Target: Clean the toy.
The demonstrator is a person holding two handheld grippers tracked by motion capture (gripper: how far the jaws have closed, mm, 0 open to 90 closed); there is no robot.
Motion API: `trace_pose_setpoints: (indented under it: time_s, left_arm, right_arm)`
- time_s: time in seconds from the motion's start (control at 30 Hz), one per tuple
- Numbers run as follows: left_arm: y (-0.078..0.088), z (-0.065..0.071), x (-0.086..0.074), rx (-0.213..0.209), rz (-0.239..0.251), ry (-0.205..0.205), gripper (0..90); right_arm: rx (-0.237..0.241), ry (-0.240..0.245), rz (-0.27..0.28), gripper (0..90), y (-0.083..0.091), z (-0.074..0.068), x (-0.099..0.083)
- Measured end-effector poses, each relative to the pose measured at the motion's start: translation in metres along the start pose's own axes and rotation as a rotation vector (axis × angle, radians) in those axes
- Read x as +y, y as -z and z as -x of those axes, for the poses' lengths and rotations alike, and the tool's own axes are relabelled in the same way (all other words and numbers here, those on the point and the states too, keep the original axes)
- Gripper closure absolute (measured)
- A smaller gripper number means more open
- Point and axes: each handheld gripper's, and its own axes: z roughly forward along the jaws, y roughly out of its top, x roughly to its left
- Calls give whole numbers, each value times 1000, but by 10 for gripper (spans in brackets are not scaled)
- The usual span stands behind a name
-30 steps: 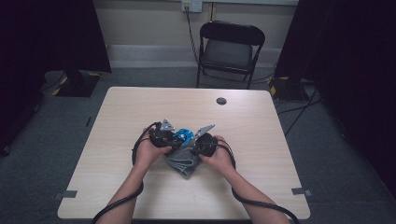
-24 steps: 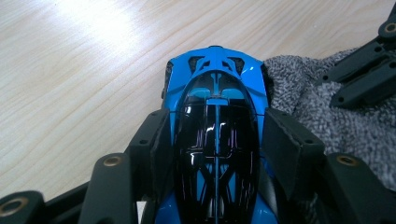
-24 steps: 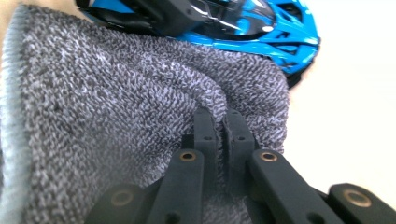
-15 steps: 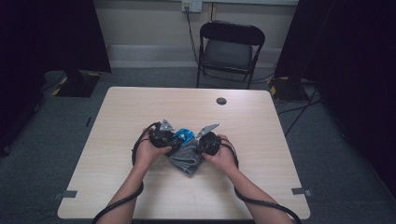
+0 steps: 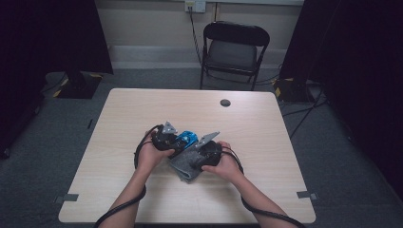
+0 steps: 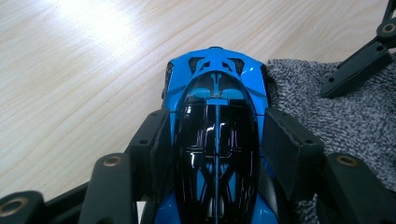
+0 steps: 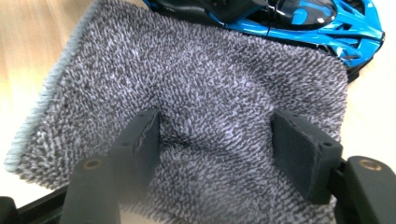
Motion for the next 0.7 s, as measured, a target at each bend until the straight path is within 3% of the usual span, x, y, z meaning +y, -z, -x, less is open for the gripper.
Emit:
trace_pose_setpoints:
  time_s: [0.07, 0.2, 0.3, 0.37, 0.53, 0.7]
  left_arm:
    - [0, 0, 0, 0, 0, -3, 433]
    - [0, 0, -3, 2, 18, -1, 432]
    - [1, 0, -4, -1, 19, 6, 432]
    - [1, -1, -3, 0, 11, 3, 432]
    - [1, 0, -3, 2, 11, 0, 432]
    - [1, -1, -3, -3, 16, 6, 432]
  right_arm:
    - [-20, 10, -19, 375, 0, -2, 2]
    - [-65, -27, -36, 635, 2, 0, 5]
    - [-85, -50, -34, 716, 3, 3, 5]
    - [-110, -66, -48, 742, 2, 2, 8]
    - [-122, -135, -45, 760, 2, 9, 11]
    - [-141, -160, -41, 767, 2, 14, 12]
